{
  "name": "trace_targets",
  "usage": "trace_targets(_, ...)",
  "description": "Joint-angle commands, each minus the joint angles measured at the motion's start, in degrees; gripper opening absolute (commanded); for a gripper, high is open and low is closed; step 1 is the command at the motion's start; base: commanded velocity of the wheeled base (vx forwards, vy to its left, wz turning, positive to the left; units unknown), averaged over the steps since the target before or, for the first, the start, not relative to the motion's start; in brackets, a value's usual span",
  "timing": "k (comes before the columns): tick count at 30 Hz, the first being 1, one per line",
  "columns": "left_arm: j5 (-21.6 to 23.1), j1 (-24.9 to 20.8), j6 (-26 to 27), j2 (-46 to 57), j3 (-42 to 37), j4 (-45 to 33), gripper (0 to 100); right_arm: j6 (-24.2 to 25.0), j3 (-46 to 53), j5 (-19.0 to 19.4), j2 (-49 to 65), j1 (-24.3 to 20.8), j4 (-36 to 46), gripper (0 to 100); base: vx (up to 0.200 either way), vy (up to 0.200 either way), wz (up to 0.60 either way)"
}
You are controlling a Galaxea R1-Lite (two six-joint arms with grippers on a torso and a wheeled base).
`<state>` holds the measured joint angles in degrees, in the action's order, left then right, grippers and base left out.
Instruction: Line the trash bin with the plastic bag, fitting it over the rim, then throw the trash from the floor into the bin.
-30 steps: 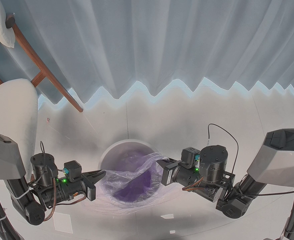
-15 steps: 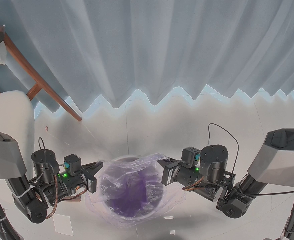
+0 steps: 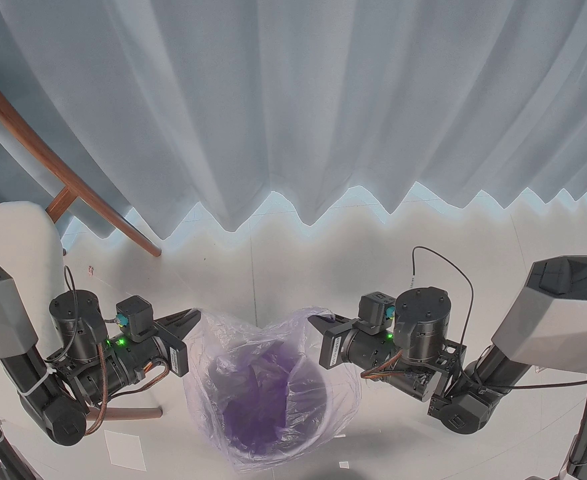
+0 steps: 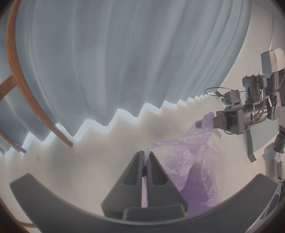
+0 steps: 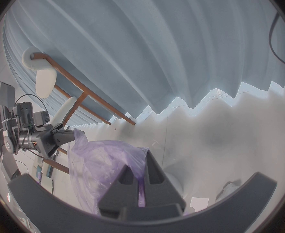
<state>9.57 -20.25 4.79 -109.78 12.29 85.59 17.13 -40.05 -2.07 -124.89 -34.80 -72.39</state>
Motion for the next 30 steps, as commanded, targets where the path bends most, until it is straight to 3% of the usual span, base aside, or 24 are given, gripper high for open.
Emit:
trace_targets(1,1.07,0.03,0.04,0.62,0.46,-0.07,0,0.10,-1.61,-0.12,-0.44,-0.09,0.76,0,0.000,0.000,0.00)
trace_targets(12,1.24,2.32,-0.04,2.55,3.71,-7.54,0,0.10,-4.60,-0.04,0.44,0.61,1.20,0,0.000,0.000,0.00)
trace_targets(22,1.07,3.55,0.13,2.64,13.38,-20.73,0,0.10,-16.20,2.51,-1.14,8.00,14.73,0,0.000,0.000,0.00)
trace_targets(30,0.80,3.90,0.92,2.37,13.38,-25.47,0,0.01,-14.71,2.51,-3.25,9.23,15.52,0,0.000,0.000,0.00)
